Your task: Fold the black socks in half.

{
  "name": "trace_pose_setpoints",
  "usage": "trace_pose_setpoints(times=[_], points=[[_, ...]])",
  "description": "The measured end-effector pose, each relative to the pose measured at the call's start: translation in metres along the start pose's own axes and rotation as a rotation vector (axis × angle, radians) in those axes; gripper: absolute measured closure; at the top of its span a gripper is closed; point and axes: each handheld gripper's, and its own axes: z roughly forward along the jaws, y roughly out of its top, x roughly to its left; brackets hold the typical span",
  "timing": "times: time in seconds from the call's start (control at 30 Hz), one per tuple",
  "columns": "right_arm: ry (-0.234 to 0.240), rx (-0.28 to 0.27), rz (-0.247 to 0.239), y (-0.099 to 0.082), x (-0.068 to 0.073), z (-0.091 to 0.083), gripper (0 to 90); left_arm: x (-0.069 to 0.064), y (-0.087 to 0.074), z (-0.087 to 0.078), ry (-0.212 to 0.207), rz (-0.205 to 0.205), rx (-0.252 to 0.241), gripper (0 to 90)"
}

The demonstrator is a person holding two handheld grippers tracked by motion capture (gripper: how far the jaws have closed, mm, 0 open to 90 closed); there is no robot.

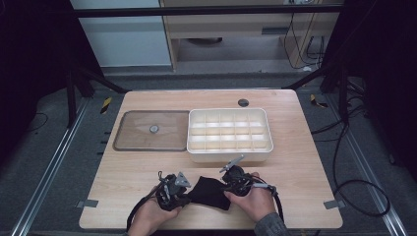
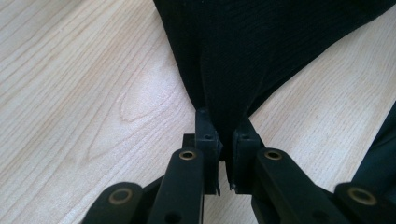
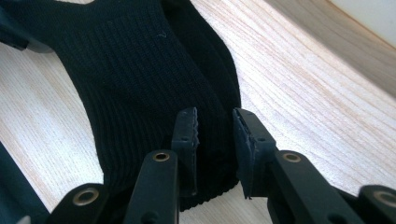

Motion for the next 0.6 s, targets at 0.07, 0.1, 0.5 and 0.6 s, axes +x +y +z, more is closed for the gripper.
trace_pose_setpoints(times=[0.07,0.1,0.5,0.6], points=[[0.001,-0.002,-0.005,0.0,0.0,0.0,71.6,0.0,0.0,0.0,0.0,0.0,0.0,84.3],[0.001,-0.001,-0.003,0.0,0.0,0.0,71.6,0.0,0.0,-0.001,-0.001,0.0,-0.001,84.3],[-0.004,0.001,-0.005,0.0,0.002,0.001,71.6,-0.004,0.005,-0.01,-0.004,0.007,-0.031,84.3],[-0.004,0.0,-0.006,0.0,0.001,0.001,71.6,-0.007,0.008,-0.015,-0.003,0.017,-0.04,84.2]])
